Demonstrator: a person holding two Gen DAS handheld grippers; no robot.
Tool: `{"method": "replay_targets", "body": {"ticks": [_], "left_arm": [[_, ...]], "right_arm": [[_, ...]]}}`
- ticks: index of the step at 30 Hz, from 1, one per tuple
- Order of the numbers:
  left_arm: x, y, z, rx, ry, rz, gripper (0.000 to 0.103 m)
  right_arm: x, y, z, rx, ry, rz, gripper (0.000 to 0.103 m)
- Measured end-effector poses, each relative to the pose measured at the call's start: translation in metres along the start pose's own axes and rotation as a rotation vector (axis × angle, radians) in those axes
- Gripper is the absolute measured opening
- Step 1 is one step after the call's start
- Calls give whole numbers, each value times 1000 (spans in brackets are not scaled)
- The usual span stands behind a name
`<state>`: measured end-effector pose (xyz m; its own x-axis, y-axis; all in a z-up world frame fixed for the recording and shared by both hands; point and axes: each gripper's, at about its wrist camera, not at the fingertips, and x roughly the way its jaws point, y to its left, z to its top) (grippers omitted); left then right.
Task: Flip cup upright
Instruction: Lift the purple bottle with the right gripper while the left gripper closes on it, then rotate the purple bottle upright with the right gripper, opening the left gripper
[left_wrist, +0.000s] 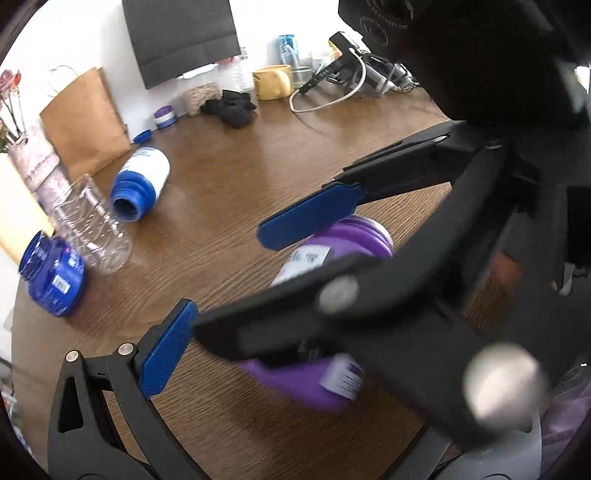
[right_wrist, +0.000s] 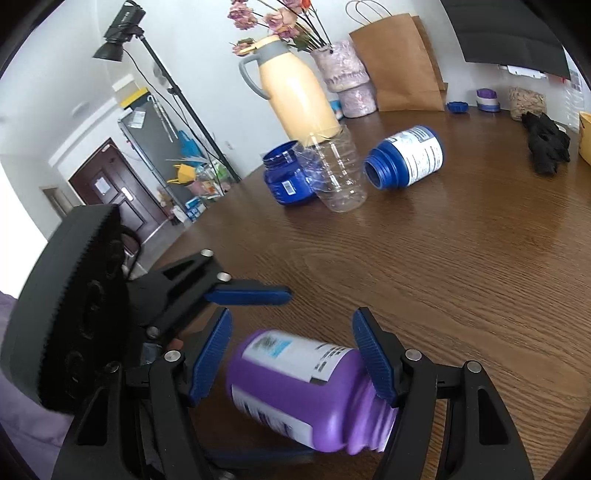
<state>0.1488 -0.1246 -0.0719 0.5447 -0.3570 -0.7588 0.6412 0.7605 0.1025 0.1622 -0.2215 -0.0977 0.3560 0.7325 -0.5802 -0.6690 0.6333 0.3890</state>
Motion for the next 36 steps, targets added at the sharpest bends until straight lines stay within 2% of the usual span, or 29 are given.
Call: {"method": "replay_targets", "body": {"ticks": [4,5,6,7,8,11,13,16,20,23,25,28,29,30,31,36], "left_arm": [[5,0,3,8,10,-17,102],[7,0,3,2,22,-35,94],[9,1,3,-6,42,-53,77],[13,2,1,-19,74,-67,67],[16,3,0,-31,101,-66,62],[15,7,-4,-51,125,-78,61],[13,12,-6,-100,126,-57,60],[-3,23,-4,-177,31,6,60],[-13,34,1,-213,-55,43,60],[-26,32,0,-195,-131,14,60],[-30,26,0,-160,-151,9,60],[-30,20,1,-125,-163,-25,60],[-29,22,1,-120,-167,-31,60],[-30,22,0,-115,-171,-37,60],[-30,25,-3,-119,-167,-35,60],[-26,38,-10,-157,-157,-80,62]], "right_arm": [[-17,-10,-3,53,-50,-55,72],[-24,-16,-5,83,-70,-81,72],[-30,-22,-7,114,-84,-105,72],[-35,-28,-10,150,-96,-118,72],[-39,-35,-13,190,-109,-124,72],[-53,-49,-26,295,-143,-127,72],[-57,-54,-34,348,-154,-116,72],[-59,-59,-39,421,-177,-66,72],[-51,-59,-38,498,-210,137,74],[-32,-53,-31,529,-154,185,79],[-19,-53,-28,569,-128,291,82],[-1,-50,-23,599,-91,388,82],[2,-49,-24,603,-86,398,81],[5,-47,-22,608,-84,403,72],[6,-46,-19,609,-94,414,69],[14,-39,-13,591,-79,351,68]]}}
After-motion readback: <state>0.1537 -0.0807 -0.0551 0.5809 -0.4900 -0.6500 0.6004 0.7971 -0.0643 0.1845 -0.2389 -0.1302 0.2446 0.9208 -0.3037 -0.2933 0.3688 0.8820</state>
